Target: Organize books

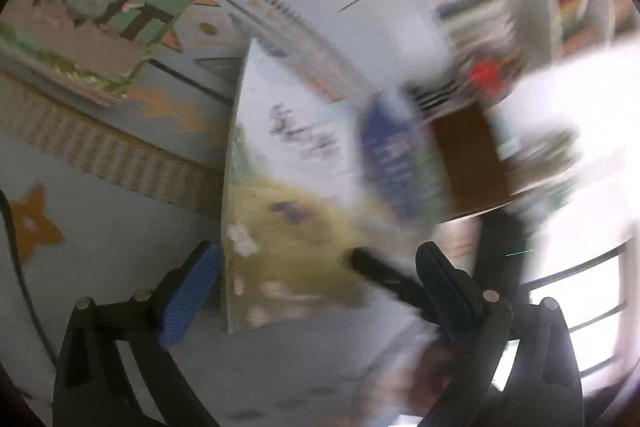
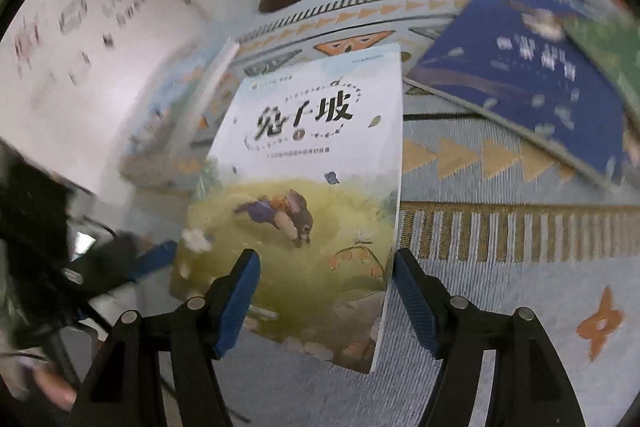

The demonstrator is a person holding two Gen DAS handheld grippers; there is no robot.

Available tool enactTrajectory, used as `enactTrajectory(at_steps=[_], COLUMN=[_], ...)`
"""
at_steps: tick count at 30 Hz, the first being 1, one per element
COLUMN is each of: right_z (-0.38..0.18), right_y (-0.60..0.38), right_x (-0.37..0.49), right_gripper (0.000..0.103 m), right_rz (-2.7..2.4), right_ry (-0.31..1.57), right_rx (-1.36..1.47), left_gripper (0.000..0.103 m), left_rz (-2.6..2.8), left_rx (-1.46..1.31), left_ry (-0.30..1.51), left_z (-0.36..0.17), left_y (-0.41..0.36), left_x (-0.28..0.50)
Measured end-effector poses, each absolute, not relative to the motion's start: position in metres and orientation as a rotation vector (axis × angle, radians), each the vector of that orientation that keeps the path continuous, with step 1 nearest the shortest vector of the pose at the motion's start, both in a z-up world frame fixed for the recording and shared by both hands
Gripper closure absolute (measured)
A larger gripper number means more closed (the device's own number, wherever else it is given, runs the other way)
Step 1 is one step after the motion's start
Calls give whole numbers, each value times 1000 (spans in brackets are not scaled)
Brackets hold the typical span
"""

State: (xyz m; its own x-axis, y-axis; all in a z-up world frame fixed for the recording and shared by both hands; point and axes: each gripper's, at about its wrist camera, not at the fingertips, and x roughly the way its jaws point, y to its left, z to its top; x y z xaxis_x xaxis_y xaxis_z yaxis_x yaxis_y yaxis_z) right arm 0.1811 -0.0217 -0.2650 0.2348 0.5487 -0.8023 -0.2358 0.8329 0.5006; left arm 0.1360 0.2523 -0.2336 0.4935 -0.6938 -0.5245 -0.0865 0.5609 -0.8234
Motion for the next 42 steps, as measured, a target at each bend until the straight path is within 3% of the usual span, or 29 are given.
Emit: enactTrajectory(at_steps=[5, 10, 12, 14, 17, 22, 27, 29, 30, 33, 42], right_z=[-273, -270, -273, -276, -283, -297, -303, -300, -296, -278, -238], right_y=[-44, -38, -38, -47, -58, -78, -80, -72, -63, -42, -1], right_x=[190, 191, 196, 195, 192, 183, 198, 207, 211, 211, 183], right_gripper=[33, 23, 23, 23, 23, 22, 22, 39, 54, 68, 71], right_rz=[618, 651, 660, 667, 661, 661, 652, 648, 651, 648, 677], right_ry=[1262, 1262, 1271, 1294, 1347, 1392, 1344, 1340, 1337, 1309, 1183], right_rx=[490, 495, 526, 583, 673, 876, 1020, 989, 937, 721, 142], left_gripper=[6, 7, 21, 45, 62, 62, 62, 62, 62, 62, 62], left_rz=[-471, -469, -470, -451, -491, -572, -583, -570, -558, -494, -345], left_rx=[-953, -918, -1015, -1067, -1189, -1380, -1362, -1319, -1285, -1071, -488], left_ry=[1041, 1103, 1102, 1092, 1076, 1063, 1104, 1131, 1143, 1181, 1232], left_z=[-247, -266, -273, -274, -275, -277, -277, -276, -274, -262, -237], left_y=[243, 213, 212, 217, 220, 231, 226, 225, 227, 222, 193], left_x=[150, 164, 168, 173, 177, 180, 180, 180, 179, 178, 166])
